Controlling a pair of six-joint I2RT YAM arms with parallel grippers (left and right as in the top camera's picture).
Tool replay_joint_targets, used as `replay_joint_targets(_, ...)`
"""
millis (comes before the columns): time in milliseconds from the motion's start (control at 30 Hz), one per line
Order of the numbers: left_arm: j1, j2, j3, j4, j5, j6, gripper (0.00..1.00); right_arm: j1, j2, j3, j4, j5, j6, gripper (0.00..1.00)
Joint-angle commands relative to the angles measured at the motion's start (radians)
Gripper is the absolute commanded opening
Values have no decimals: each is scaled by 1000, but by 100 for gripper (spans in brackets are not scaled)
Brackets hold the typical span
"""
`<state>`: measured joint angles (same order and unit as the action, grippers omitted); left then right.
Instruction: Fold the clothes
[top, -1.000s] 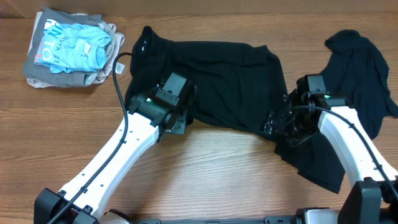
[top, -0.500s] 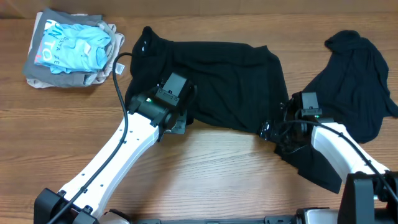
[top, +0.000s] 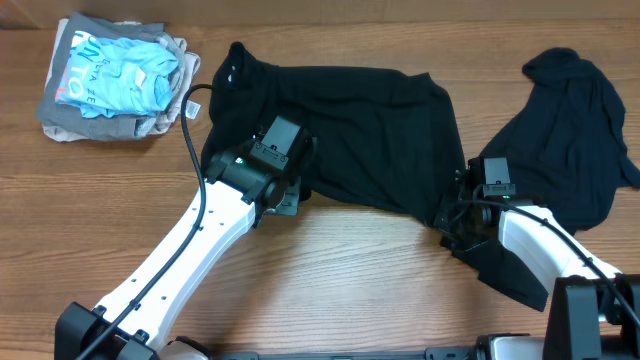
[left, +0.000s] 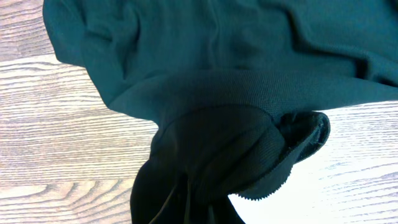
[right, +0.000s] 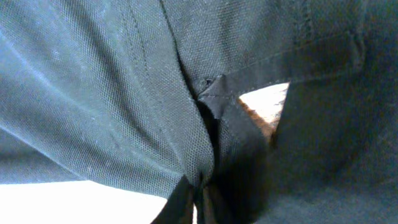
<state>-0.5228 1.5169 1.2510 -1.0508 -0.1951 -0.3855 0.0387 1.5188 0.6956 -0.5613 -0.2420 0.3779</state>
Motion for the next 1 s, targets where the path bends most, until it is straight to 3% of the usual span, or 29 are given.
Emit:
replay_joint_targets(0,8,-8,20,-2,-43,11,4,-39,-22,52,-42,10,50,4)
replay_joint_targets(200,26,-50,34,-45,-112,16,4,-146,-122,329,-346,3,11,4)
replay_joint_targets(433,31,-219,34,-157,-198,19,4,-237,-175,674,-766,6,-68,4)
replay_joint_targets(633,32,-347,34,-244,-322,-49,4,-242,-216,703,-843,5,-69,4)
replay_joint_targets(800,32,-441,35,-82,-491,-54,4,-242,-224,817,-792,-12,-97,4)
replay_joint_targets(867,32,-470,40,74,-553,25,4,-242,-224,956,-803,-13,-113,4)
replay_joint_targets(967,32,-481,89,159,-612,117,4,-242,-224,1094,-845,15,-117,4)
